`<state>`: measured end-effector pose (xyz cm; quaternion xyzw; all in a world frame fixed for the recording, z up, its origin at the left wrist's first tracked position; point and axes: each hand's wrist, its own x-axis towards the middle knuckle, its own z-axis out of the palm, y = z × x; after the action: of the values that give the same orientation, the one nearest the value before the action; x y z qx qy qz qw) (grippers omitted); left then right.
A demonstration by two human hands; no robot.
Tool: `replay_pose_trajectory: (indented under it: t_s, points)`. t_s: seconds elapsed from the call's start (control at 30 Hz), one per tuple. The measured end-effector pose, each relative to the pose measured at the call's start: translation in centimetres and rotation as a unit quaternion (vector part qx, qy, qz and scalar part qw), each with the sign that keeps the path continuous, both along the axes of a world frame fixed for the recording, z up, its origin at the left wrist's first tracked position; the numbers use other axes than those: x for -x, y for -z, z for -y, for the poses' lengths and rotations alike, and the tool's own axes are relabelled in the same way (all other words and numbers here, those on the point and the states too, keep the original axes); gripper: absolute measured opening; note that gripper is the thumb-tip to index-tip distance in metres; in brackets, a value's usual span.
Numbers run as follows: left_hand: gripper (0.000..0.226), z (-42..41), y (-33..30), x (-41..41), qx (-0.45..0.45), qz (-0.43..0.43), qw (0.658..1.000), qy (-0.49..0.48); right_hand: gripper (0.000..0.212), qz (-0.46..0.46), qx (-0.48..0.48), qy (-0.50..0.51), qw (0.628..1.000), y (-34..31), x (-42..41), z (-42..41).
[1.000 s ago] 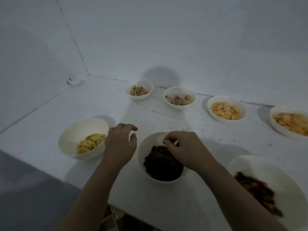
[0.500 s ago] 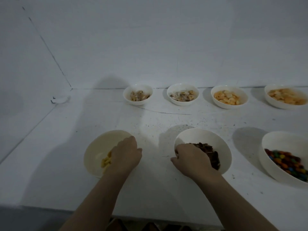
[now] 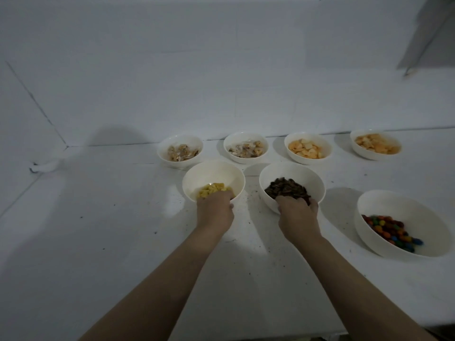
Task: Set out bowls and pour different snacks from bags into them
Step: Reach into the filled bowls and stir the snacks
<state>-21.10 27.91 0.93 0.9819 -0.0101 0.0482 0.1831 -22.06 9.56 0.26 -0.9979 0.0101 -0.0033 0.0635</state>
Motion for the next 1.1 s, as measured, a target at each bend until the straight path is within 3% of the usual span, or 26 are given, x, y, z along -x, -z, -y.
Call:
replay_pose_trajectory:
  t_s: [0.2,0.33,0.5,0.67,0.83,1.1]
  points:
    - [0.015,0.6,0.6,-1.1,0.012,-0.01,1.0,-0.008,0.026,0.004,-0.004,-0.048,0.999,0.7,-1.7,1.7]
    - [0.023,1.3,0.3,-0.2,-0.051,0.024,0.998,-0.02,0.029,0.045,-0.05,-0.056,0.996,0.4,-1.1,2.5]
    - [0.032,5.8,-0.7,2.0,0.032,0.128,0.991,0.023,0.041,0.166,-0.1,0.101,0.976,-0.9,2.7,5.8]
    - [0.034,12.3,-0.8,2.6,0.047,0.156,0.977,0.137,0.058,0.064,-0.056,0.238,0.968,0.1,4.9,9.6]
    - [0.036,16.9,0.4,1.8,0.059,0.099,0.981,0.154,0.049,0.092,-0.019,0.191,0.977,1.8,4.4,12.7]
    - [0.037,19.9,2.2,0.5,0.096,0.081,0.991,0.053,0.035,0.208,-0.03,0.046,0.977,3.4,0.6,19.9]
